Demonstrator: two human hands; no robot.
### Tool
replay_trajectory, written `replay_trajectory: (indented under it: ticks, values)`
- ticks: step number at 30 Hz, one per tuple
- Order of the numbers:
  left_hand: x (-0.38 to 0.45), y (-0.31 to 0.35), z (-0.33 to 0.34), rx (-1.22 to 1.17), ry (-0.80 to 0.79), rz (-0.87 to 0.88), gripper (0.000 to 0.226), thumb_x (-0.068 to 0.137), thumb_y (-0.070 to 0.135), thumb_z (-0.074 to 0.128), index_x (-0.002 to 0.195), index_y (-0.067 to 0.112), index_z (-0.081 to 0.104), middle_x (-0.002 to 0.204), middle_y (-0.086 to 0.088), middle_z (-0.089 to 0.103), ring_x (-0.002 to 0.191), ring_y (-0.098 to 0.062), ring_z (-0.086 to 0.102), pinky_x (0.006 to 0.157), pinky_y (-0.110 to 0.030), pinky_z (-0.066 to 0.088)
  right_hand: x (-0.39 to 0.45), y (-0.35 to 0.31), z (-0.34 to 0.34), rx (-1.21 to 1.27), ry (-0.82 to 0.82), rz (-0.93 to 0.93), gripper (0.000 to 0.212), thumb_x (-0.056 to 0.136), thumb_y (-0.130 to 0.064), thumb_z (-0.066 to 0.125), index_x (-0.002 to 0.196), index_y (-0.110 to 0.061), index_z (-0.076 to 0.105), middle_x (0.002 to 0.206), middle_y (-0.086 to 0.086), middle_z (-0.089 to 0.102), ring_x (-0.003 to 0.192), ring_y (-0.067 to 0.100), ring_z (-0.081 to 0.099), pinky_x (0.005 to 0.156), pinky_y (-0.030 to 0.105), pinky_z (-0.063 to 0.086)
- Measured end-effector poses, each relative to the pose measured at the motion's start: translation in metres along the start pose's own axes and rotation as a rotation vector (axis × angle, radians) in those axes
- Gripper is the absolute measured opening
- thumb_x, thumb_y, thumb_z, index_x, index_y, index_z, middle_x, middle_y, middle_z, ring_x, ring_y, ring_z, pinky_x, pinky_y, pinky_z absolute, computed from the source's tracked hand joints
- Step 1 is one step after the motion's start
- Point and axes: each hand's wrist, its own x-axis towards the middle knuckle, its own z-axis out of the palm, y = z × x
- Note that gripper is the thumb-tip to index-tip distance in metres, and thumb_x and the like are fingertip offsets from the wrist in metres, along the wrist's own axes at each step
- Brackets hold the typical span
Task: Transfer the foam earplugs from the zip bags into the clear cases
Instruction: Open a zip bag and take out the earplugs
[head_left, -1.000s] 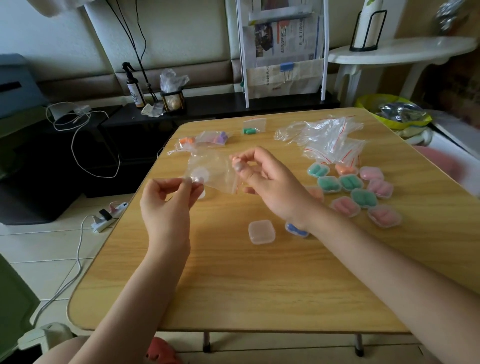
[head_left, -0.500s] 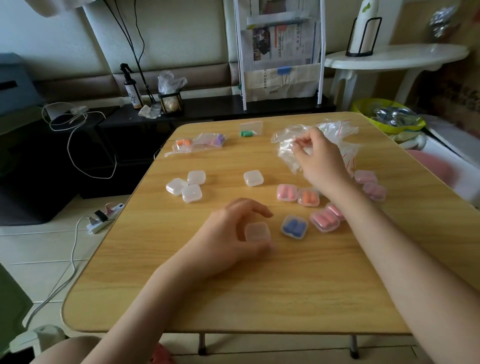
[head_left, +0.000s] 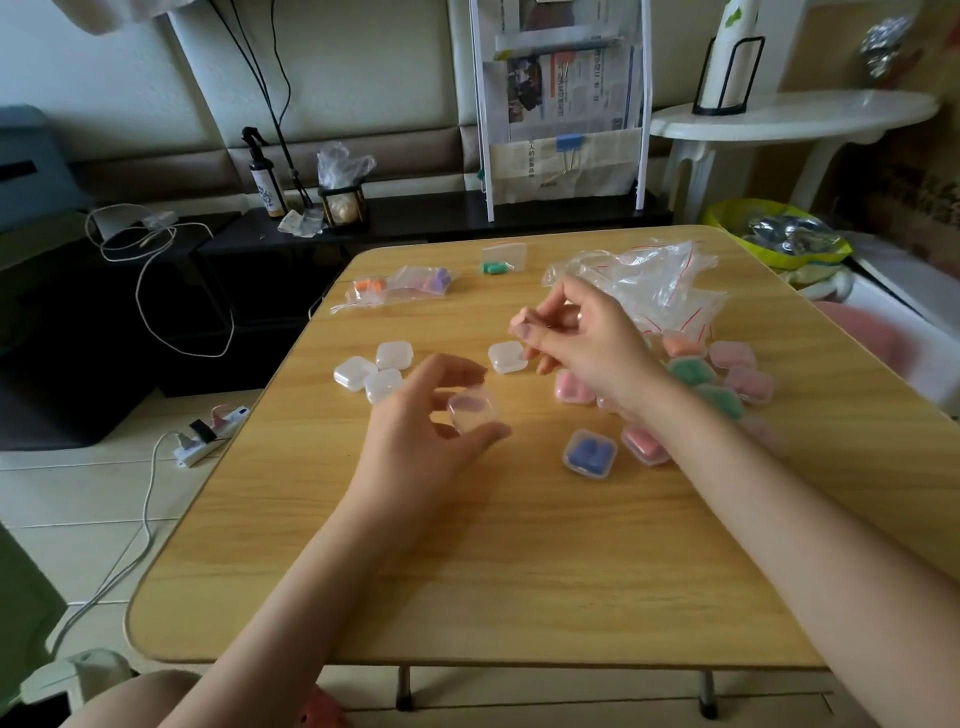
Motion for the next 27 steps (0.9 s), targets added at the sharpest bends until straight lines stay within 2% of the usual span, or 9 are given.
replay_trajectory:
  ticks: [3,7,8,10,13,16,21,24,27]
  values:
    - [0.002,-0.001,-0.004,-0.073,0.085,-0.060,0.043,0.067,0.022,0.083,0.102,0.027,0.057,0.103,0.018,0.060,0.092,0.005,0.060,0.070,-0.011,0.051,-0.006,-0.004,0.011,0.094,-0.109,-0.015,0.018,0.087,-0.002,0.066,0.087,-0.008,0.048,0.085,0.013,0.071,0.065,0.017,0.066,0.058,0.024,0.053]
    - [0.003,-0.004,-0.006,-0.141,0.143,-0.145,0.044,0.065,0.022,0.085,0.101,0.022,0.058,0.100,0.013,0.064,0.089,-0.002,0.063,0.073,-0.016,0.053,-0.010,-0.005,0.018,0.090,-0.263,-0.013,0.032,0.096,-0.002,0.052,0.120,-0.024,0.053,0.089,0.010,0.064,0.068,0.015,0.063,0.065,0.025,0.054]
    - [0.004,-0.005,-0.006,-0.173,0.145,-0.174,0.045,0.065,0.021,0.085,0.100,0.022,0.058,0.100,0.011,0.066,0.089,-0.006,0.065,0.076,-0.023,0.055,-0.010,-0.006,0.020,0.055,-0.266,-0.005,0.031,0.098,-0.002,0.046,0.118,-0.024,0.058,0.088,0.008,0.061,0.068,0.014,0.061,0.064,0.023,0.052]
    - [0.004,-0.007,-0.007,-0.207,0.140,-0.200,0.044,0.064,0.020,0.086,0.098,0.022,0.059,0.099,0.009,0.068,0.090,-0.011,0.066,0.080,-0.032,0.057,-0.012,-0.008,0.022,0.021,-0.226,0.044,0.035,0.099,-0.002,0.035,0.096,-0.016,0.067,0.082,0.006,0.055,0.063,0.011,0.054,0.055,0.020,0.046]
    - [0.005,-0.008,-0.005,-0.154,0.134,-0.174,0.042,0.064,0.019,0.086,0.098,0.022,0.061,0.098,0.011,0.068,0.092,-0.009,0.065,0.076,-0.021,0.056,-0.012,-0.011,0.024,0.049,-0.151,0.131,0.038,0.092,-0.001,0.030,0.069,-0.011,0.058,0.075,0.011,0.050,0.057,0.013,0.042,0.046,0.019,0.033]
    - [0.005,-0.008,-0.003,-0.046,0.136,-0.129,0.040,0.066,0.017,0.085,0.097,0.026,0.062,0.098,0.015,0.063,0.088,-0.003,0.063,0.067,-0.009,0.050,-0.012,-0.012,0.023,-0.049,-0.199,0.173,0.036,0.094,-0.014,0.033,0.062,-0.012,0.052,0.068,0.008,0.045,0.055,0.014,0.037,0.051,0.026,0.029]
    - [0.000,-0.008,-0.001,0.258,0.131,0.140,0.039,0.069,0.006,0.082,0.103,0.017,0.066,0.100,0.008,0.056,0.085,0.002,0.057,0.065,-0.002,0.042,-0.026,-0.016,0.032,-0.530,-0.304,0.073,0.057,0.092,-0.062,0.034,0.073,-0.012,0.052,0.062,-0.002,0.044,0.057,0.014,0.043,0.055,0.029,0.032]
    - [-0.001,-0.007,-0.001,0.288,0.131,0.153,0.044,0.071,0.008,0.081,0.112,0.017,0.067,0.103,0.011,0.057,0.070,-0.001,0.060,0.069,-0.002,0.042,-0.028,-0.017,0.034,-0.600,-0.334,0.099,0.051,0.086,-0.071,0.035,0.071,-0.024,0.048,0.071,-0.007,0.051,0.065,0.011,0.048,0.058,0.029,0.033]
    - [-0.001,-0.004,0.000,0.335,0.130,0.173,0.053,0.072,0.007,0.079,0.121,0.018,0.063,0.102,0.008,0.061,0.072,-0.004,0.058,0.070,-0.011,0.044,-0.028,-0.017,0.033,-0.596,-0.351,0.109,0.049,0.084,-0.073,0.038,0.076,-0.027,0.049,0.079,-0.008,0.053,0.072,0.010,0.051,0.060,0.030,0.034]
